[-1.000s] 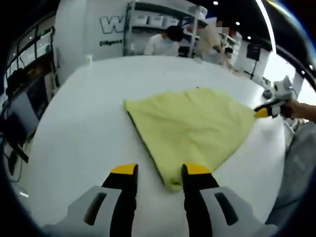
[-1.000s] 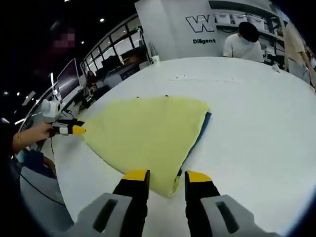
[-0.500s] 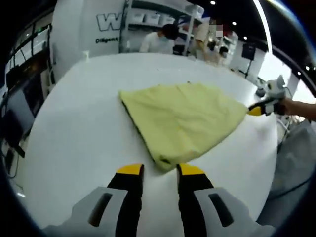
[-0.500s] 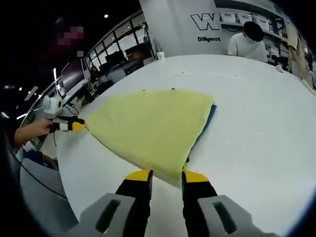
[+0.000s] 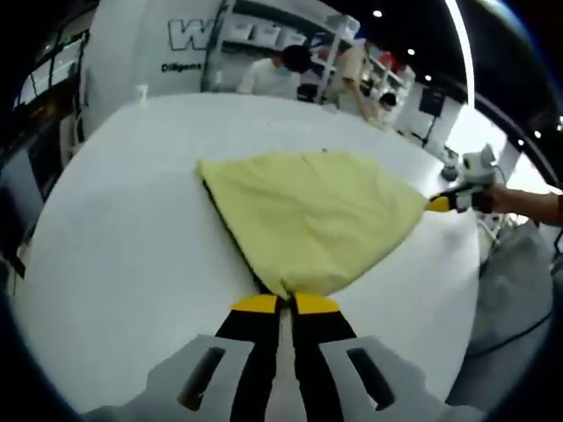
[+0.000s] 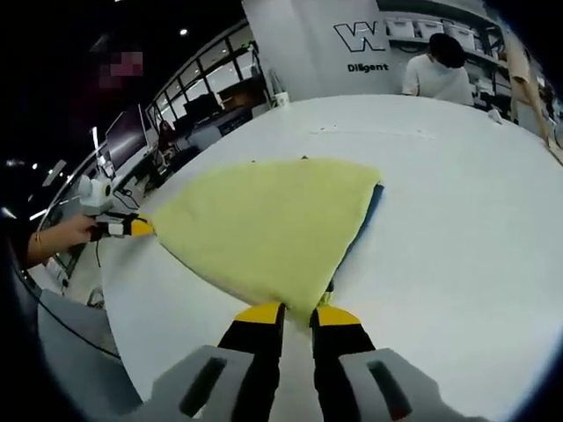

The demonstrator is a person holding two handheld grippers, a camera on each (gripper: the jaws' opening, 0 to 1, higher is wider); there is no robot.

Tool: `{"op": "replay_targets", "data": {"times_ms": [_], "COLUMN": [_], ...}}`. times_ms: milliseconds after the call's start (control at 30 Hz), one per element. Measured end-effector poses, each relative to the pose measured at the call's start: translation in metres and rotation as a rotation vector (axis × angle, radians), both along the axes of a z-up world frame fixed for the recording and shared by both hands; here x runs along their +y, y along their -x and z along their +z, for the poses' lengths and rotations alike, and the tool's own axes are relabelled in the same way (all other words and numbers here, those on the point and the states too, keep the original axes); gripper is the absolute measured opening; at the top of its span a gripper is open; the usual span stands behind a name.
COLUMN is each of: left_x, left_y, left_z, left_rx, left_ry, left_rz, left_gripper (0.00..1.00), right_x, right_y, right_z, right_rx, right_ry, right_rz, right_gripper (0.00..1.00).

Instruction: Fold the garment on the visible template until the final outline fits inside the template.

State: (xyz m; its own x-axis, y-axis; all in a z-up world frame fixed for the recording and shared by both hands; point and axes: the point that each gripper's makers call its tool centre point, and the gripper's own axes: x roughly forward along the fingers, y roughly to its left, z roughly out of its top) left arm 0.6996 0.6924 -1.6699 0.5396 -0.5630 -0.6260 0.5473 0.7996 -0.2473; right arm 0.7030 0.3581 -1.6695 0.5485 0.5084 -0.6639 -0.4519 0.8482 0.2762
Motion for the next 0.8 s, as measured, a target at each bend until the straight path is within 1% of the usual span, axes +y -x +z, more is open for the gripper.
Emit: {"op": "replay_targets", "data": {"times_ms": [33,100,167,200,267,300,333,367,433,467,500,533,567,633,667,733,800], "left_x": [-0.001,-0.002,0.001,0.003,0.007,0.007,0.005,0.006,0.009,0.011,0.012,0.011,0.011,0.013,0.015,0.016,0.018], "left_y": [0.001,0.002,0.001,0.000,-0.002,0.000,0.003,0.006,0.008,0.009,0.008,0.009,0.012,0.014,0.015,0.016,0.017], "left_z": [0.006,0.012,0.017,0.021,0.021,0.023,0.028,0.022,0.019,0.017,0.016,0.016,0.012,0.008,0.003,0.001,-0.004], "left_rx": [-0.016,-0.028,-0.041,-0.062,-0.077,-0.081,-0.085,-0.074,-0.059,-0.058,-0.068,-0.070,-0.061,-0.048,-0.034,-0.017,-0.015], "left_ry": [-0.013,-0.021,-0.046,-0.076,-0.108,-0.116,-0.122,-0.126,-0.167,-0.196,-0.216,-0.219,-0.207,-0.214,-0.224,-0.233,-0.226], "left_rz": [-0.047,-0.100,-0.147,-0.204,-0.253,-0.288,-0.340,-0.403,-0.443,-0.461,-0.488,-0.500,-0.507,-0.512,-0.510,-0.491,-0.471], "left_gripper": [0.00,0.00,0.00,0.00,0.00,0.00,0.00,0.00,0.00,0.00,0.00,0.00,0.00,0.00,0.00,0.00,0.00], "right_x": [0.000,0.000,0.000,0.001,0.002,0.003,0.002,0.003,0.003,0.003,0.004,0.004,0.003,0.003,0.002,0.001,0.000], "right_y": [0.000,0.000,0.000,-0.001,0.000,0.000,0.000,0.000,0.002,0.002,0.003,0.003,0.004,0.004,0.003,0.004,0.006], "right_z": [0.001,0.004,0.005,0.003,0.006,0.007,0.007,0.008,0.009,0.009,0.008,0.008,0.007,0.007,0.006,0.005,0.000], "right_rx": [0.000,-0.002,-0.004,-0.002,-0.006,-0.007,-0.007,-0.006,-0.004,-0.001,0.003,0.005,0.007,0.007,0.009,0.013,0.019], "right_ry": [0.000,-0.005,-0.014,-0.017,-0.018,-0.018,-0.019,-0.020,-0.021,-0.022,-0.020,-0.020,-0.016,-0.015,-0.016,-0.014,-0.007], "right_rz": [0.001,0.003,0.002,0.006,0.009,0.011,0.010,0.010,0.008,0.008,0.011,0.012,0.014,0.011,0.010,0.008,0.011], "right_gripper": [0.00,0.00,0.00,0.00,0.00,0.00,0.00,0.00,0.00,0.00,0.00,0.00,0.00,0.00,0.00,0.00,0.00]}}
